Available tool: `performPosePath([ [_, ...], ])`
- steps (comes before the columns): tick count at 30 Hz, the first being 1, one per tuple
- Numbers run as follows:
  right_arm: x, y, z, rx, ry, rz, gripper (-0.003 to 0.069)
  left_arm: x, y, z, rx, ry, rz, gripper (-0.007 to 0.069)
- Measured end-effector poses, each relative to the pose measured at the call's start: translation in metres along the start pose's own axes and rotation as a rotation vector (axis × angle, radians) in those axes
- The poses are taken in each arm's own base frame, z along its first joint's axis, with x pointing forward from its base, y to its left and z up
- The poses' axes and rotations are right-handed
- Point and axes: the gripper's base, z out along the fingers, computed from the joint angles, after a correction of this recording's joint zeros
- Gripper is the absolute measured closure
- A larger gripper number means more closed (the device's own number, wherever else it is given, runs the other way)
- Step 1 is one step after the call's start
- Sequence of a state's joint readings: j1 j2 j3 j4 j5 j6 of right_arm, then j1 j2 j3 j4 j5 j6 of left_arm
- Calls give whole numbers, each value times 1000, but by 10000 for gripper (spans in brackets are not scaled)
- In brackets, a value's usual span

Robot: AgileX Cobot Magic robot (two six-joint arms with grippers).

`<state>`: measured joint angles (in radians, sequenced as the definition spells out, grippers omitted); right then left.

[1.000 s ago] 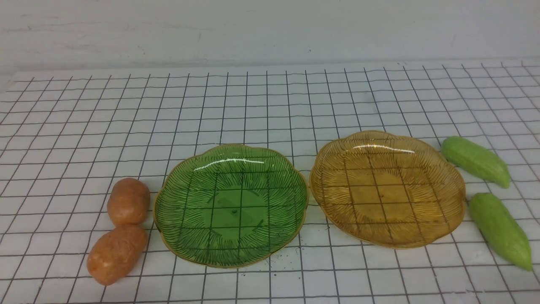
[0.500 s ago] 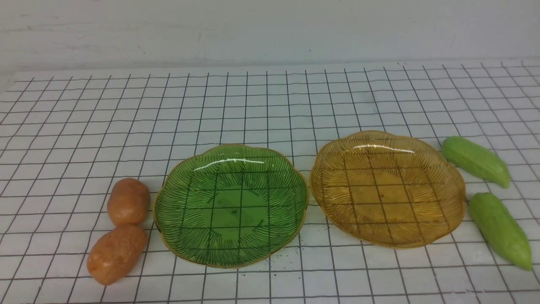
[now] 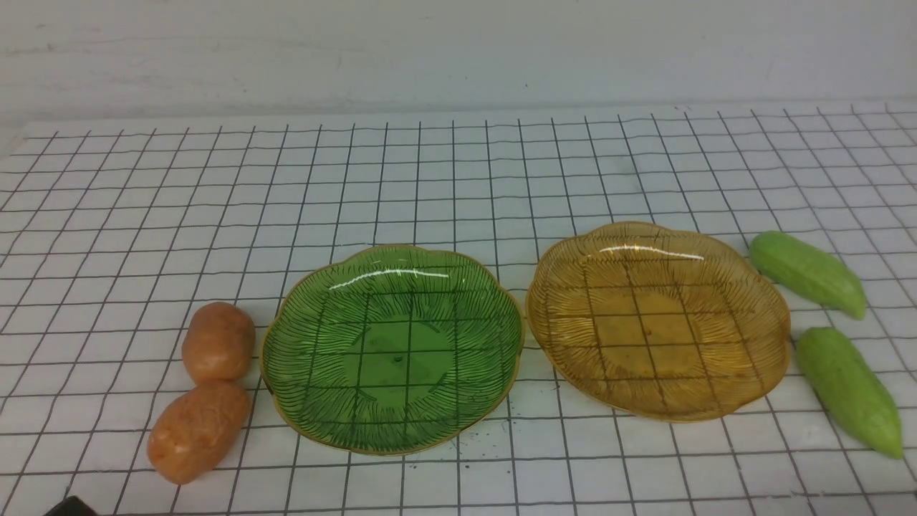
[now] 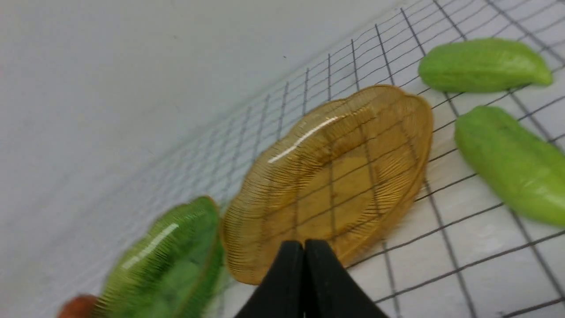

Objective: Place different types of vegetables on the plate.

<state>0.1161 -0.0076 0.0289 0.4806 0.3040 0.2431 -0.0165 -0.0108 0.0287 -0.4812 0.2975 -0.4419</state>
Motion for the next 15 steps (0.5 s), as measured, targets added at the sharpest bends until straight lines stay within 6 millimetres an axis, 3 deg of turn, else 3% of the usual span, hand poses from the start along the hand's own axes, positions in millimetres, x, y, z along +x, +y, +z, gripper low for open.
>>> performPosePath([
  [3,-1,2,0,-20,-16,92,673,0,-5,0,53,12,-263,632],
  [9,-7,3,0,-37,-72,103,673,-3,-11,-1,125,-6,-501,632],
  [12,-12,8,-2,-50,-92,53,673,-7,-12,-1,154,-30,-582,632],
  [15,-40,34,-13,-105,-151,-91,673,-11,-17,-3,181,-63,-514,632],
])
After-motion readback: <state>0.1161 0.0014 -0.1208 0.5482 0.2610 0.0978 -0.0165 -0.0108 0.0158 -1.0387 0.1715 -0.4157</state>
